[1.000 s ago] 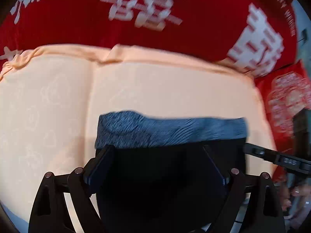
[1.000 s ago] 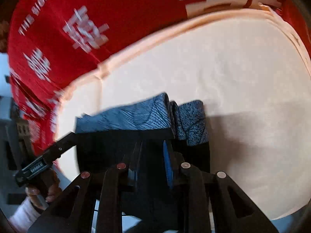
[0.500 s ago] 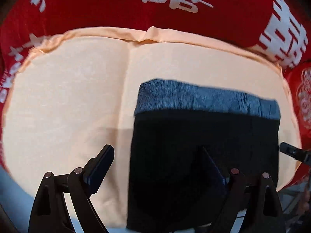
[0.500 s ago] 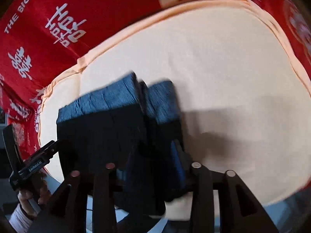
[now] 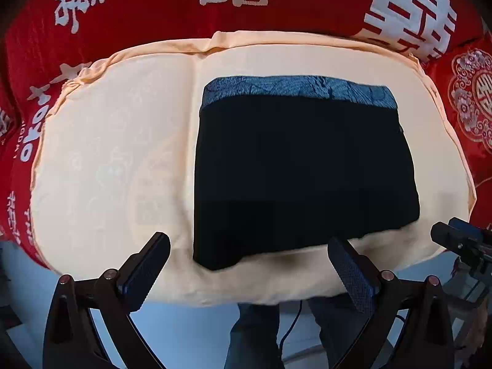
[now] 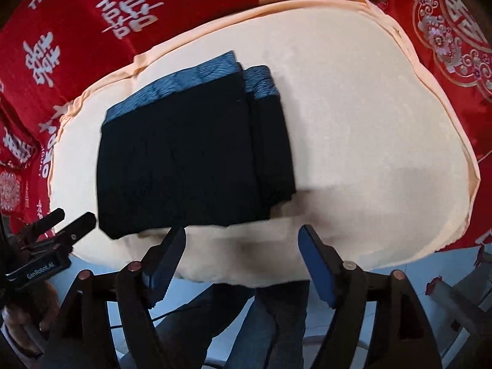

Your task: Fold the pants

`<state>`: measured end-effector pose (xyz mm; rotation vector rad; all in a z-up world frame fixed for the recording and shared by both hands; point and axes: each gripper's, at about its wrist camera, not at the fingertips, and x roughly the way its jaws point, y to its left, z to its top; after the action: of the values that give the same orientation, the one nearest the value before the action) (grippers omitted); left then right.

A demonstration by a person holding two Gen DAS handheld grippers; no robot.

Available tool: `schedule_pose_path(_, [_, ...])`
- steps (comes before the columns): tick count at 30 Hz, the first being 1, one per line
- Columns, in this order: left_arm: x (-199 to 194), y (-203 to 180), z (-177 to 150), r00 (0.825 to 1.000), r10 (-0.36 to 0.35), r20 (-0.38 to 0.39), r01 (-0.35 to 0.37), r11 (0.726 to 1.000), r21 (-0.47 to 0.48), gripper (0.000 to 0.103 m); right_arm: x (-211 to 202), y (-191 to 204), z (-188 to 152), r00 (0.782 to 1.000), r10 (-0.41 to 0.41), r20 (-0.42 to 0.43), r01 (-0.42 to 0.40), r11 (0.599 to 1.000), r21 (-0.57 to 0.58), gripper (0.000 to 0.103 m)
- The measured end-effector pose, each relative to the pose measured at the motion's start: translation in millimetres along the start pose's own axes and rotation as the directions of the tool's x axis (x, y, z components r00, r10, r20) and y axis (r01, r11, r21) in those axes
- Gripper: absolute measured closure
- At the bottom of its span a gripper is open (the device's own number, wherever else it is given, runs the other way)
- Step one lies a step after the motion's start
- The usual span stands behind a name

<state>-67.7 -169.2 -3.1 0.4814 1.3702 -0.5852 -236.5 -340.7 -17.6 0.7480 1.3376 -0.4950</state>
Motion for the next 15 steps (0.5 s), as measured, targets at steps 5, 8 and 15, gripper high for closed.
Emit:
schedule_pose_path(5, [-19, -3, -14, 0.999, 0.032, -0.008, -0.031, 0.999, 0.006, 0.0, -17, 18, -13, 0.999, -0.045, 0.016, 0.045, 0.999, -0.024, 0.014])
schedule_pose_path(8, [-29, -1, -22, 0.999, 0.041, -0.003, -0.041, 0.999, -0.001, 0.0, -27, 28, -18, 0.996, -0.079, 0.042, 0.081, 0.996, -0.037, 0.0])
schedule_pose_path(15, [-45, 5, -35, 0.997, 0.076, -0.003, -0.076, 0.997, -0.018, 0.0, -37, 41, -25, 0.996, -0.083, 0.02, 0.084, 0.996, -0.026, 0.0])
